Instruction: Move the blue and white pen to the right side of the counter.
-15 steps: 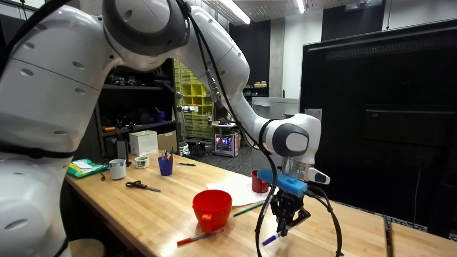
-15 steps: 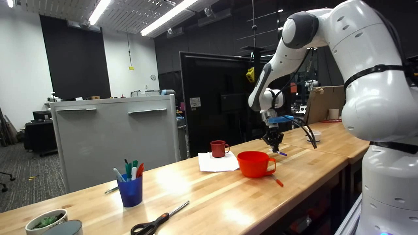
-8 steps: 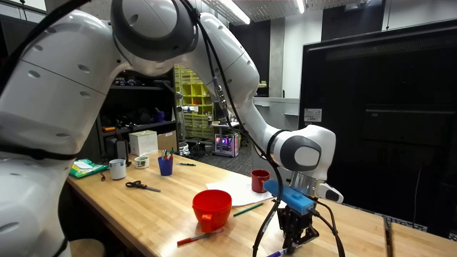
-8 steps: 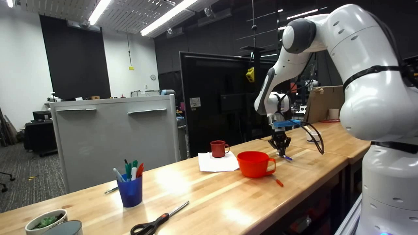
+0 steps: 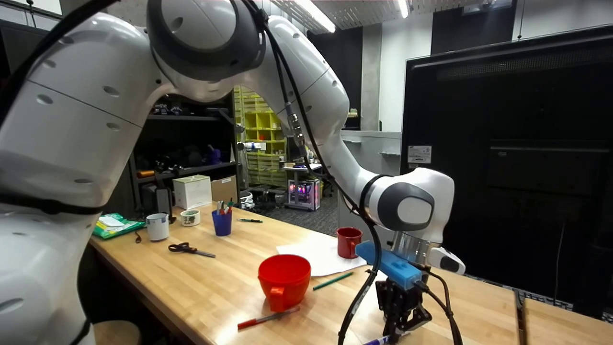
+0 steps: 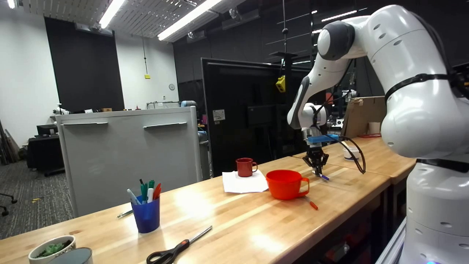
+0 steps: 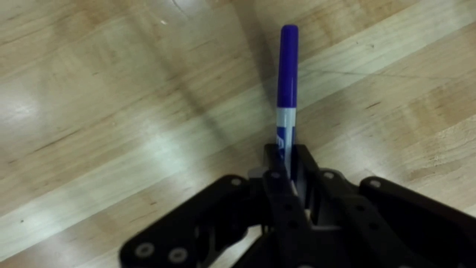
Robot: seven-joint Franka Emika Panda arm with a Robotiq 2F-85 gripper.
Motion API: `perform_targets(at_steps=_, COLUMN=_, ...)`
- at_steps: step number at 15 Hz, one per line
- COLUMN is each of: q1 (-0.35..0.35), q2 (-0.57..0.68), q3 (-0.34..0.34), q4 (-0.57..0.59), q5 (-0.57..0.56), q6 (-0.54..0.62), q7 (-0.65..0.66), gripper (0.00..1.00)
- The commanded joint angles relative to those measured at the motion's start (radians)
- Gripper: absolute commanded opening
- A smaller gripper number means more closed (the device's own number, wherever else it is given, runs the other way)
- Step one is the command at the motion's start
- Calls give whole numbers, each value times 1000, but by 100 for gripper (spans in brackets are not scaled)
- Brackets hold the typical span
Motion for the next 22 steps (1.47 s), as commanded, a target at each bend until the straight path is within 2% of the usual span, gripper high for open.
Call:
perform_targets(at_steps=1, q1=3, q2=-16, q3=1, q4=-13, q5=4, q6=11, q7=23, gripper=42)
perform_targets(at_steps=6, q1=32, q2=-81, q3=0, q4=-15, q5=-37, q6=24, q7=24, gripper=75)
perform_targets(at_steps=9, q1=114, q2=-189, q3=9, q4=-31, q5=-163, q6=25, q7=30, gripper=95)
perform_targets(at_steps=10, q1=136, q2=-215, q3=15, q4=-29, q5=-204, q6=21, q7=33, gripper=99)
perform_targets(at_steps=13, q1=216, q2=-296, q3=65, q4=-42, q5=-297, q6=29, q7=32, gripper=100)
perform_targets(at_steps=15, q1=266, q2=-342, q3=117, q4=-48, q5=-316, q6=35, q7=16, gripper=100)
perform_targets(at_steps=18, q1=333, q2=-401, q3=206, q4=-62, q5=-254, q6=45, q7=-26, gripper=100)
perform_targets(at_steps=22, q1=414, q2=-451, q3=300, q4=-82, q5=-135, q6=32, q7=1, gripper=100)
